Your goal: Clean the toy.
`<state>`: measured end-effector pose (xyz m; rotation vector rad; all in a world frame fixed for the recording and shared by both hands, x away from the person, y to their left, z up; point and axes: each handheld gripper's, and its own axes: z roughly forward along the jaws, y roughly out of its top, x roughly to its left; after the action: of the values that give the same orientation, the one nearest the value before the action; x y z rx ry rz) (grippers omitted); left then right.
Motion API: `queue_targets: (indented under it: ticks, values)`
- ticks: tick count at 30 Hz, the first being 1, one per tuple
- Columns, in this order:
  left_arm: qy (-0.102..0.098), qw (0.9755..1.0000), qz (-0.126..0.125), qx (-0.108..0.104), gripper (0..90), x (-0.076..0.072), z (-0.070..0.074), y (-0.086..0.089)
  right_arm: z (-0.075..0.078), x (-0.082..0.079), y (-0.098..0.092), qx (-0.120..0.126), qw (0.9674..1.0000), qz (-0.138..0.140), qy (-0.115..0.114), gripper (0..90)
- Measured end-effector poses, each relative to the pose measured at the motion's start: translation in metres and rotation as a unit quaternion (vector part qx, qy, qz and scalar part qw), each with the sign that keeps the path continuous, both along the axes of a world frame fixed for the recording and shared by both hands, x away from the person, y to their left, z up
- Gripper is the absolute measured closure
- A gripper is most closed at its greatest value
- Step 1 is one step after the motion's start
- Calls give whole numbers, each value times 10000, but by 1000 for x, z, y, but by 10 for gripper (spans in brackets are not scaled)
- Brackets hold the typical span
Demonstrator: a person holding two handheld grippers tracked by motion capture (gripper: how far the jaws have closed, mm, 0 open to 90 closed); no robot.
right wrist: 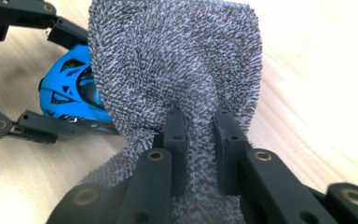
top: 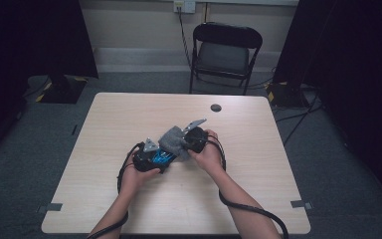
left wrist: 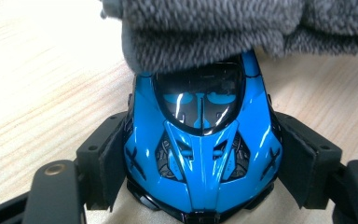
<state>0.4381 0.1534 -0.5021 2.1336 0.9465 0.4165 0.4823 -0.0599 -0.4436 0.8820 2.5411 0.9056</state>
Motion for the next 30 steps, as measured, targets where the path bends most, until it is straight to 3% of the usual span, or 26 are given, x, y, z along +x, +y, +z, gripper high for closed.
queue_targets:
  ticks: [19,30]
  values:
    - [-1,10000,-5,5,256,0,0,0,-2,23,-26,83,9980,-610,147,781]
    - [-1,10000,-5,5,256,0,0,0,-3,24,-29,60,9979,-626,136,781]
